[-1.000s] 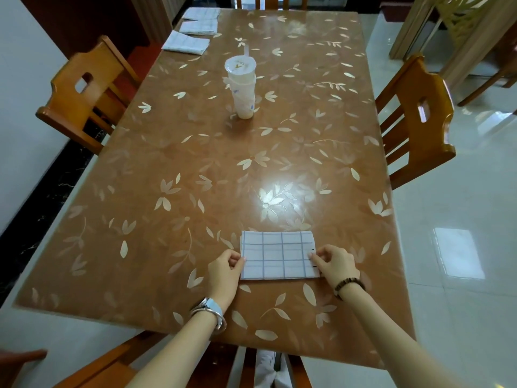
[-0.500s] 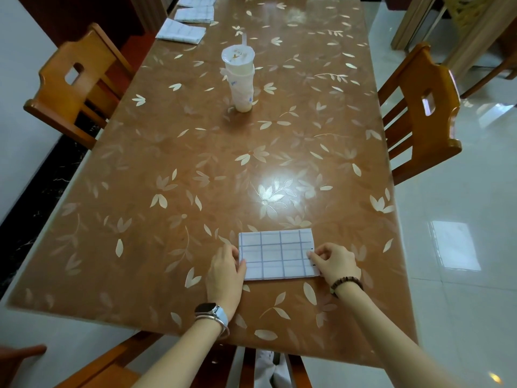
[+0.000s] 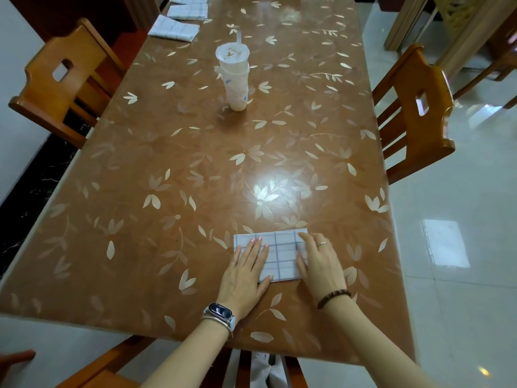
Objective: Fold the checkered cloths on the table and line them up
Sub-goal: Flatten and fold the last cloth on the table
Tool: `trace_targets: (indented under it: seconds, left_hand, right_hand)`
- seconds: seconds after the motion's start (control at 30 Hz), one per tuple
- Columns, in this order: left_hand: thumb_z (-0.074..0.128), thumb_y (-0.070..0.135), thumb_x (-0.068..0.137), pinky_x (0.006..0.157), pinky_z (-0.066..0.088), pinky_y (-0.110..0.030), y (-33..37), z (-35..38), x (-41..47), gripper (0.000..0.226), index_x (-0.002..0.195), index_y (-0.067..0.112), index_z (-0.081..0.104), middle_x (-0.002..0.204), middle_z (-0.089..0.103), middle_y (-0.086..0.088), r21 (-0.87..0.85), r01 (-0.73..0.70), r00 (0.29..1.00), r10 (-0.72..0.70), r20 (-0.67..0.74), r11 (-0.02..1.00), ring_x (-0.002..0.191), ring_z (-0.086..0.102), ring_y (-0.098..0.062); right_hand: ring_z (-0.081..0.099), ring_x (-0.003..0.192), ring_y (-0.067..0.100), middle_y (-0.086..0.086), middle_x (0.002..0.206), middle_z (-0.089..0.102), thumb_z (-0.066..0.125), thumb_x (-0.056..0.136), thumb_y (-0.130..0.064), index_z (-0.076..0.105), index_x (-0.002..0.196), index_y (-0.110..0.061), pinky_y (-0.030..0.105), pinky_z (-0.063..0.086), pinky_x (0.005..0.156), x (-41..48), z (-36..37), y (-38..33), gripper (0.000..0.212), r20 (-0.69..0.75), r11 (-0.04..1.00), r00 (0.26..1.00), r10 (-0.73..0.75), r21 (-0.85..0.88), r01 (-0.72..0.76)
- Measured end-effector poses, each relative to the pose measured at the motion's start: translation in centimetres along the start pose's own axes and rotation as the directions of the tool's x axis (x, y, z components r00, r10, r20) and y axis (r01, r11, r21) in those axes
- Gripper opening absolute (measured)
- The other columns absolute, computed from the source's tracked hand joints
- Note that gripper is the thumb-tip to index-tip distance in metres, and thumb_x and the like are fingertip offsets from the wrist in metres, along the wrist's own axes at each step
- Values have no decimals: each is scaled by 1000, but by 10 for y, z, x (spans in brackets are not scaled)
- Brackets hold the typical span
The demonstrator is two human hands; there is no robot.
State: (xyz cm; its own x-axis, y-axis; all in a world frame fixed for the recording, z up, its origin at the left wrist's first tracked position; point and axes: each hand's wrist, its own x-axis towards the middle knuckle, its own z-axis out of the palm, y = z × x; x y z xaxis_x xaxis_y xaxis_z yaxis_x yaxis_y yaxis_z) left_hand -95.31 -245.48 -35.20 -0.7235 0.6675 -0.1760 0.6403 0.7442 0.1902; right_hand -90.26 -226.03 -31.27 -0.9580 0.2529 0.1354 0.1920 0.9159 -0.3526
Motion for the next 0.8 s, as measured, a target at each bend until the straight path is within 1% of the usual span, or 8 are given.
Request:
trace_targets:
  seconds: [0.07,0.17,0.27,0.33,0.43,0.63,0.73,0.8]
  left_hand:
    - [26,53,99,116,15,-42,1,0,1,68,154,14,28,160,28,-9,-10,0,1000,0,3,1000,148,26,-23]
    - [23,52,100,116,15,-41,2,-1,2,68,154,11,27,161,25,-10,-8,14,1000,-14,11,1000,149,23,-21]
    - [15,48,103,118,12,-40,2,0,3,65,155,10,21,163,21,-9,-26,33,999,-33,10,999,151,17,-20]
    - [22,49,102,118,12,-39,0,0,3,67,156,9,18,163,17,-10,-24,28,1000,-28,4,999,151,16,-21]
    - [24,54,100,118,13,-40,-6,-1,-1,73,155,7,19,163,17,-13,-19,33,999,-33,-14,999,151,15,-24]
    - [13,60,100,120,9,-39,-19,-3,-8,79,155,4,18,164,12,-13,-16,99,995,-98,12,995,152,11,-24]
    - [13,62,99,120,9,-40,-25,-4,-10,81,155,4,17,164,12,-12,-7,111,994,-111,21,994,152,10,-23]
    - [18,61,99,120,10,-42,-26,-6,-9,79,155,5,22,163,18,-12,1,122,992,-122,16,993,151,16,-23]
  right_hand:
    - [60,113,30,15,129,58,60,87,-17,54,129,-5,42,51,97,-3,14,-11,44,49,993,993,-110,-23,112]
    - [36,139,22,5,152,38,34,95,-29,41,143,-13,36,18,119,-4,35,-23,51,221,973,956,-194,-79,216]
    - [25,144,21,2,157,23,28,98,-35,29,149,-16,34,4,116,-4,48,-27,54,338,975,927,-166,-87,206]
    - [19,145,21,2,158,18,26,100,-37,22,151,-17,33,1,115,-4,50,-24,55,373,979,917,-142,-84,186]
    - [24,144,21,3,158,22,26,99,-38,23,151,-16,35,5,115,-2,48,-15,56,391,973,912,-123,-133,188]
    - [26,144,22,3,157,26,6,102,-46,22,152,-16,41,12,113,0,40,-2,60,426,974,904,-39,-185,129]
    - [23,145,22,3,158,22,3,101,-46,17,152,-17,41,9,114,3,40,5,60,441,975,897,-36,-180,127]
    - [13,148,22,1,160,10,-1,101,-46,8,153,-18,39,0,116,4,37,5,60,445,976,894,-62,-161,148]
